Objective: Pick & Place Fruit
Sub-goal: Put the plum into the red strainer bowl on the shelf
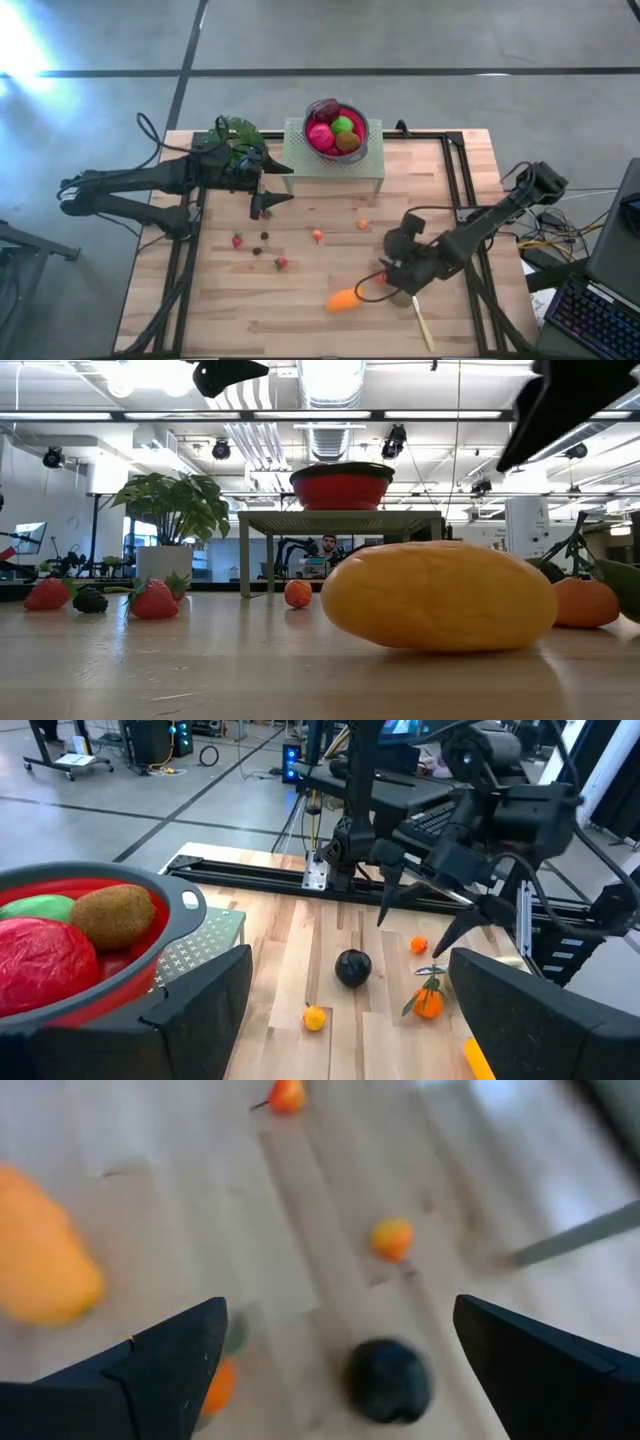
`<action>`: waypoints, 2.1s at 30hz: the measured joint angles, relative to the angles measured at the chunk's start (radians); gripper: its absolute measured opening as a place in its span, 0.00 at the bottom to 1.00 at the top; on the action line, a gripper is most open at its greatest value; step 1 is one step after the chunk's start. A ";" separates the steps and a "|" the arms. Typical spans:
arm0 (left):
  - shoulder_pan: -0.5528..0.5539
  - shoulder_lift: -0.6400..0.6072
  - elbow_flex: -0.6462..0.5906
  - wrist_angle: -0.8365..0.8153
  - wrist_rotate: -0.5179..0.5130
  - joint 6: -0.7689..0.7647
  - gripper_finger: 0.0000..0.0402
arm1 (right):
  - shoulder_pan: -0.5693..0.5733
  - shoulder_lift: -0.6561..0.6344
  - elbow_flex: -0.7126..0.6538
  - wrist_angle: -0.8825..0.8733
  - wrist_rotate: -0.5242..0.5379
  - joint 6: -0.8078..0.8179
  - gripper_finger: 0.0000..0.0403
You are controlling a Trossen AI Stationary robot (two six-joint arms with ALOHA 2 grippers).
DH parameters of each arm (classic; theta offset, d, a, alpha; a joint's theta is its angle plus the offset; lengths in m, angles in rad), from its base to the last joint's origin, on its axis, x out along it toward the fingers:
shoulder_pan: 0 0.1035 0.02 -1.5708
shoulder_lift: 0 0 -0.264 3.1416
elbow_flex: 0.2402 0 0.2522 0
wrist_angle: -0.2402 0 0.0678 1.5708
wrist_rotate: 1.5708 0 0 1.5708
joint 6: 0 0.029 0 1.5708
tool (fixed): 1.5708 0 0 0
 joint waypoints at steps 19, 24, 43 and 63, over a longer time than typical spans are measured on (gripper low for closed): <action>0.000 0.000 -0.001 -0.001 0.000 0.000 0.86 | -0.009 -0.091 -0.295 0.075 0.023 0.204 0.95; 0.000 0.000 -0.002 -0.001 0.000 0.000 0.86 | -0.039 -0.092 -0.359 0.182 0.024 0.190 0.95; 0.000 0.000 -0.002 -0.001 0.000 0.000 0.86 | -0.120 -0.092 -0.545 0.498 -0.019 0.112 0.95; 0.000 0.000 -0.002 -0.001 0.000 0.000 0.86 | -0.120 -0.092 -0.545 0.501 -0.019 0.103 0.58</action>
